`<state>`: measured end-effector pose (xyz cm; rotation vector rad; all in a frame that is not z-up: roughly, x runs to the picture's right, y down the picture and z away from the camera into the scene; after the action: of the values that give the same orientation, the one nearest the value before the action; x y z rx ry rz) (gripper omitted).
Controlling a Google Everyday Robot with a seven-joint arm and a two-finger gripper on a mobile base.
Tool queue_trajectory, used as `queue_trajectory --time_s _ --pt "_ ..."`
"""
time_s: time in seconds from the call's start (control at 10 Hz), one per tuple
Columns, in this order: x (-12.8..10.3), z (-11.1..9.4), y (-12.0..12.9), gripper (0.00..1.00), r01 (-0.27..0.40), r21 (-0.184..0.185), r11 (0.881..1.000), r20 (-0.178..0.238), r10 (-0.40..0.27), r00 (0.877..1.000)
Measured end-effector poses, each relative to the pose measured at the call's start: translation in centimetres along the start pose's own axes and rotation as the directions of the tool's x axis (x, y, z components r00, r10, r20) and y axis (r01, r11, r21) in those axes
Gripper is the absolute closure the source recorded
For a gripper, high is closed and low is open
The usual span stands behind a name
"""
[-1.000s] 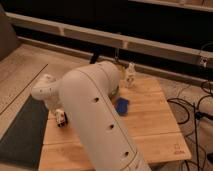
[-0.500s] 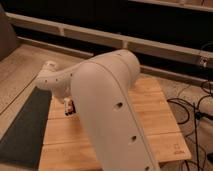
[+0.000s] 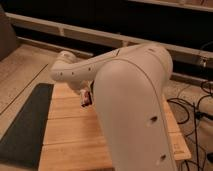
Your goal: Place the eraser in the ceramic cup
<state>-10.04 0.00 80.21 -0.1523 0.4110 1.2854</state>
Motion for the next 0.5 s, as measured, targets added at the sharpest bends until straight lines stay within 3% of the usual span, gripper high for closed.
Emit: queue_trajectory --time_s 0.3,0.5 --pt "-1.6 -0.7 -4.9 1.00 -0.035 0.126 0.991 0.087 0.024 0.996" --pt "-2.3 -1.3 -6.1 1.00 -0.058 0.177 0.983 0.143 0.033 0.989"
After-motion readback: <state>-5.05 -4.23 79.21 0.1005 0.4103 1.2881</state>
